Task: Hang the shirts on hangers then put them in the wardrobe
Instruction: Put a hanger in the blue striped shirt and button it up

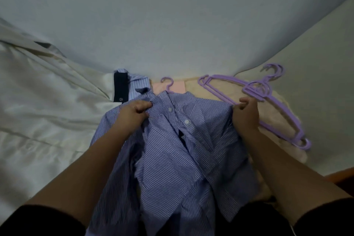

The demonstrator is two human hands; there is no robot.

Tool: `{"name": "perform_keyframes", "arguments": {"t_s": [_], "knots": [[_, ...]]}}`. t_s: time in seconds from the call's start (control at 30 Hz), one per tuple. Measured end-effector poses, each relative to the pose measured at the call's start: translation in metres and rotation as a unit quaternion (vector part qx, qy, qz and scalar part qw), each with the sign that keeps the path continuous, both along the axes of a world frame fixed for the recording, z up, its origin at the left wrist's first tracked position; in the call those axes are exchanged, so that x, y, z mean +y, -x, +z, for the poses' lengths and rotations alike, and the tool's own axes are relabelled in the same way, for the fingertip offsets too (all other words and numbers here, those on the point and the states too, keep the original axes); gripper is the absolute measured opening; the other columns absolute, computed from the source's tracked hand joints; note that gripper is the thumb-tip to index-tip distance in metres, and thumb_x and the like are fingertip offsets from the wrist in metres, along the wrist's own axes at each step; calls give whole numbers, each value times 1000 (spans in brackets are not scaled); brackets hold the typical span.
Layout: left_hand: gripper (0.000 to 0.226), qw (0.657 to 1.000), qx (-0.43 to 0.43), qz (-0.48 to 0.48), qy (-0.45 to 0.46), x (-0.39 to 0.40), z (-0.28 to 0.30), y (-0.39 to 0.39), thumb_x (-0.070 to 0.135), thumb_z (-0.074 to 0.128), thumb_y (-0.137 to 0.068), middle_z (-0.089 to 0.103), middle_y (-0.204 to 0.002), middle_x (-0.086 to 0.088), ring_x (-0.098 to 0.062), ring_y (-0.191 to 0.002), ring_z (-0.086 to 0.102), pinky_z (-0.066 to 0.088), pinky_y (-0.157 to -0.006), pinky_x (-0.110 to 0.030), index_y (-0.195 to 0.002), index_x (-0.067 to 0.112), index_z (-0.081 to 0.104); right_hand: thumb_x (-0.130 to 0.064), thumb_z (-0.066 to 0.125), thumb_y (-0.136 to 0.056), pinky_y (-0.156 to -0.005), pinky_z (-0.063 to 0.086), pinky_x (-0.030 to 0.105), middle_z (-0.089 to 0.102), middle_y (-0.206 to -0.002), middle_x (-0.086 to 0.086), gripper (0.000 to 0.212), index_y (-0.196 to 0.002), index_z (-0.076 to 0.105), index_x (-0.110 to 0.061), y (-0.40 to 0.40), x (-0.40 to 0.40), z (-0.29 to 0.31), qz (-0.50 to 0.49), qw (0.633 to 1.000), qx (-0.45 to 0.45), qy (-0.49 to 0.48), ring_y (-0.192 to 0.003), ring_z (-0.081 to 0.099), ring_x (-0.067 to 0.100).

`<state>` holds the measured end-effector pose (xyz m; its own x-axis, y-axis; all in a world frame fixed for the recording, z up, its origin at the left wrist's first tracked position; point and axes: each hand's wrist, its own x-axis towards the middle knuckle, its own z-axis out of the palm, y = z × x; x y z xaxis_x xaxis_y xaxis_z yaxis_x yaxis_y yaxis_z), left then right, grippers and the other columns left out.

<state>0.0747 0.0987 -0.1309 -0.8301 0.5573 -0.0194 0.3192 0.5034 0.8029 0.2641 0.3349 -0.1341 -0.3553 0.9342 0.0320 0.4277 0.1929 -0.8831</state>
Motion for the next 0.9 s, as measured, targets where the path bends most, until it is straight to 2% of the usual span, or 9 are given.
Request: {"name": "perform_keyframes", "arguments": {"t_s": [0.23, 0.33, 0.4, 0.47, 0.53, 0.57, 0.63, 0.77, 0.9], "knots": [[34, 1000, -4, -6, -12, -2, -8, -28, 4, 70, -84, 60, -116, -1, -17, -108, 58, 39, -91, -20, -118, 9, 67, -12, 55, -91, -75, 45, 37, 57, -101, 10, 22, -112, 53, -7, -6, -17, -19, 44, 995, -88, 12, -90, 54, 29], [28, 997, 50, -7, -54, -8, -1, -50, 6, 69, -85, 56, -109, 5, -14, -108, 55, 37, -89, -11, -112, 14, 70, -13, 65, -84, -87, 45, 46, 56, -107, 14, 26, -109, 59, -6, -14, -39, -14, 44, 987, -94, -121, -103, 51, 32], [17, 991, 89, -22, -95, -14, 6, -72, 16, 66, -86, 58, -102, 13, -7, -103, 53, 34, -84, -4, -100, 24, 72, -7, 66, -81, -82, 45, 42, 58, -102, 14, 24, -105, 61, -4, -19, -62, -5, 61, 981, -20, -185, -96, 53, 29], [14, 986, 86, -73, -121, -20, 9, -96, 34, 57, -85, 64, -97, 15, -2, -98, 56, 39, -84, -8, -88, 34, 71, -5, 63, -85, -71, 45, 23, 57, -92, 5, 20, -104, 59, -9, -24, -90, 5, 135, 983, 57, -109, -81, 54, 16], [32, 979, 76, -165, -91, -23, 7, -117, 43, 44, -86, 69, -95, 10, -1, -96, 59, 43, -86, -15, -88, 30, 73, -8, 61, -87, -65, 42, 9, 56, -88, -2, 20, -103, 54, -17, -30, -114, 6, 217, 974, 56, -27, -78, 54, 10], [41, 973, 73, -207, -69, -25, 4, -125, 43, 39, -86, 70, -94, 9, -1, -93, 61, 45, -86, -17, -90, 25, 75, -9, 62, -86, -70, 44, 10, 57, -93, -1, 24, -106, 52, -19, -33, -122, 2, 248, 968, 33, -14, -83, 55, 12], [50, 964, 84, -251, -17, -32, -3, -131, 41, 32, -86, 70, -86, 11, 1, -84, 61, 45, -85, -22, -86, 19, 76, -17, 67, -84, -86, 48, 27, 55, -111, 4, 40, -120, 50, -16, -40, -129, -11, 297, 954, -41, -9, -99, 54, 17], [66, 944, 141, -251, 159, -71, -28, -111, 51, 15, -82, 65, -71, -1, -11, -65, 55, 37, -83, -33, -70, 11, 65, -33, 67, -83, -101, 42, 39, 47, -135, 2, 62, -137, 38, -20, -63, -123, -36, 324, 925, -197, -20, -121, 49, 21], [72, 947, 134, -197, 217, -93, -31, -98, 58, 8, -78, 66, -71, -2, -14, -68, 57, 34, -95, -32, -73, 16, 66, -36, 68, -83, -106, 37, 43, 43, -139, 2, 66, -140, 37, -21, -73, -119, -39, 320, 931, -174, -6, -127, 43, 21]]}}
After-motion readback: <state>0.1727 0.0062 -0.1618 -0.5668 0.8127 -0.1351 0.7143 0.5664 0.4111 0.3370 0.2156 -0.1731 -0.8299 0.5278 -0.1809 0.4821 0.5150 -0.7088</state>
